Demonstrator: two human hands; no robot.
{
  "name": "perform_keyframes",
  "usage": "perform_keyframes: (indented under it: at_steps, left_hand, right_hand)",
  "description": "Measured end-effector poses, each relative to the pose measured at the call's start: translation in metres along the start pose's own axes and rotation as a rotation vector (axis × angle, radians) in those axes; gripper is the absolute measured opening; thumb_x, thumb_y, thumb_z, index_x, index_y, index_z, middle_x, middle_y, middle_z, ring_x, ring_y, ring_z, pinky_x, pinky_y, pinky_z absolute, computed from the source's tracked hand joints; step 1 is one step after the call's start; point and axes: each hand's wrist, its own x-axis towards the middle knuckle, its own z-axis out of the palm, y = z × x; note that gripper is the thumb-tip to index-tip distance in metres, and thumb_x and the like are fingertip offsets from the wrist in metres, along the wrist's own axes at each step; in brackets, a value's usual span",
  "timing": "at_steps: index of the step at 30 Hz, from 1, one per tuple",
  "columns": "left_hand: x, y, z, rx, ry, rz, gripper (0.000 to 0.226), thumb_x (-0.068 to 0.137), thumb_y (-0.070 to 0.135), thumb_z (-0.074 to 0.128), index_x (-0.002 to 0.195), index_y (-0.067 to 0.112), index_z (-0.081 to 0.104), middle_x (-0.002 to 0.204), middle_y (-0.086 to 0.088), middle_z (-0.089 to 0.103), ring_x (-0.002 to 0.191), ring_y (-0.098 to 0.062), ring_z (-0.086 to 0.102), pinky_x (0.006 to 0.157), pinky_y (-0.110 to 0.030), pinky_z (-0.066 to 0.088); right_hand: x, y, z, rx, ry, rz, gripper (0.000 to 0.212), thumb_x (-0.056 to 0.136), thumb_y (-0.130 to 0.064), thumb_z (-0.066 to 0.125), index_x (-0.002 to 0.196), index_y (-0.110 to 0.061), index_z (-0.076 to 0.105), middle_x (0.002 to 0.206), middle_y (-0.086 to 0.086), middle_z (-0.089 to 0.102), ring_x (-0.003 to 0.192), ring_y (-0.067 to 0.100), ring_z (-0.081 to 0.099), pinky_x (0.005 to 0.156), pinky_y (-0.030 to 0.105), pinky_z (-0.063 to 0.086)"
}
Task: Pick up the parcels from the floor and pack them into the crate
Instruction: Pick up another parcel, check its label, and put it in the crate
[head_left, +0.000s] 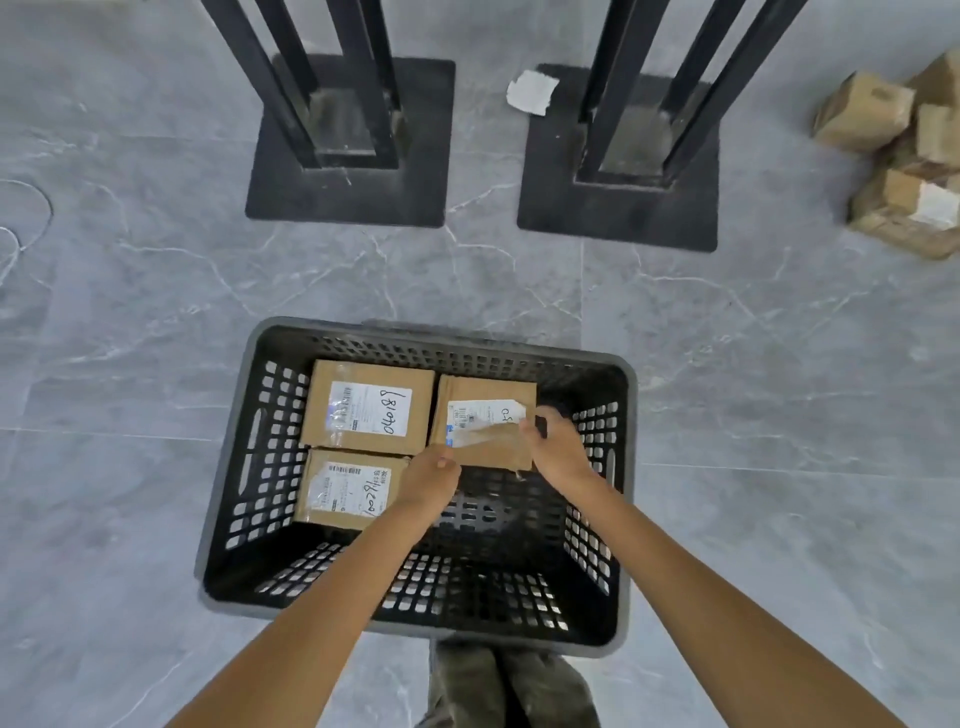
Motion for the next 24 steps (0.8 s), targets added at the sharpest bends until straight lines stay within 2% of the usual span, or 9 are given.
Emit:
perform_keyframes:
  at_steps: [1, 4, 7, 12, 15, 18, 22, 24]
  left_hand:
    - [-0.024, 0.017, -0.008, 0.031, 0.017, 0.061, 0.034, 0.098, 0.012, 0.040, 0.128, 0.009, 0.054, 0.130, -0.007, 0.056, 0.112, -0.021, 0.053, 0.089, -0.025, 0.038]
    - [-0.104, 0.081, -0.033, 0.048, 0.050, 0.185, 0.028, 0.097, 0.014, 0.043, 0.118, 0.013, 0.061, 0.123, -0.006, 0.063, 0.103, -0.017, 0.057, 0.088, -0.026, 0.044]
    - [-0.187, 0.159, -0.066, 0.020, 0.053, 0.308, 0.024, 0.096, 0.014, 0.046, 0.113, 0.013, 0.063, 0.119, -0.006, 0.065, 0.108, -0.017, 0.058, 0.095, -0.033, 0.046]
    - [-0.330, 0.301, -0.130, 0.116, 0.100, 0.594, 0.030, 0.098, 0.018, 0.042, 0.120, 0.013, 0.061, 0.120, -0.002, 0.063, 0.108, -0.015, 0.056, 0.089, -0.023, 0.042]
    - [-0.416, 0.378, -0.166, 0.161, 0.123, 0.770, 0.028, 0.099, 0.018, 0.040, 0.119, 0.016, 0.060, 0.118, 0.000, 0.063, 0.099, -0.008, 0.054, 0.070, -0.015, 0.040]
    - [-0.498, 0.439, -0.192, 0.164, 0.140, 0.940, 0.026, 0.099, 0.020, 0.041, 0.116, 0.019, 0.060, 0.117, 0.003, 0.063, 0.103, -0.013, 0.059, 0.080, -0.022, 0.044]
    - [-0.596, 0.493, -0.201, 0.161, 0.206, 1.205, 0.020, 0.096, 0.020, 0.045, 0.107, 0.026, 0.061, 0.109, 0.011, 0.064, 0.105, -0.003, 0.056, 0.080, -0.016, 0.038]
    - [-0.633, 0.505, -0.196, 0.176, 0.217, 1.322, 0.020, 0.096, 0.020, 0.046, 0.108, 0.027, 0.061, 0.110, 0.013, 0.062, 0.104, 0.000, 0.054, 0.081, -0.014, 0.036]
  right_hand:
    - [-0.021, -0.017, -0.016, -0.003, -0.017, -0.034, 0.041, 0.100, -0.030, 0.041, 0.136, -0.010, 0.046, 0.137, 0.013, 0.049, 0.122, 0.026, 0.049, 0.097, 0.030, 0.038]
    - [-0.092, -0.079, -0.077, 0.015, -0.010, -0.109, 0.034, 0.100, -0.027, 0.041, 0.127, -0.011, 0.055, 0.128, 0.007, 0.058, 0.116, 0.021, 0.054, 0.086, 0.023, 0.036]
    - [-0.169, -0.145, -0.149, 0.073, 0.054, -0.192, 0.031, 0.100, -0.028, 0.043, 0.122, -0.013, 0.059, 0.120, 0.002, 0.061, 0.104, 0.011, 0.053, 0.085, 0.020, 0.034]
    - [-0.287, -0.251, -0.273, 0.089, 0.211, -0.329, 0.028, 0.100, -0.027, 0.042, 0.114, -0.011, 0.060, 0.099, -0.002, 0.057, 0.093, 0.014, 0.052, 0.078, 0.024, 0.035]
    - [-0.355, -0.305, -0.344, 0.089, 0.302, -0.406, 0.027, 0.100, -0.030, 0.043, 0.114, -0.015, 0.061, 0.098, -0.004, 0.060, 0.099, 0.019, 0.059, 0.082, 0.029, 0.042]
    - [-0.428, -0.344, -0.409, 0.067, 0.407, -0.505, 0.029, 0.101, -0.028, 0.042, 0.118, -0.013, 0.059, 0.104, 0.004, 0.065, 0.100, 0.022, 0.060, 0.077, 0.028, 0.041]
    - [-0.521, -0.374, -0.478, 0.061, 0.550, -0.691, 0.030, 0.100, -0.027, 0.044, 0.119, -0.010, 0.060, 0.113, 0.003, 0.065, 0.104, 0.014, 0.058, 0.078, 0.016, 0.041]
    - [-0.559, -0.375, -0.501, 0.086, 0.640, -0.744, 0.028, 0.100, -0.026, 0.045, 0.117, -0.011, 0.061, 0.112, 0.001, 0.065, 0.105, 0.014, 0.059, 0.085, 0.020, 0.045]
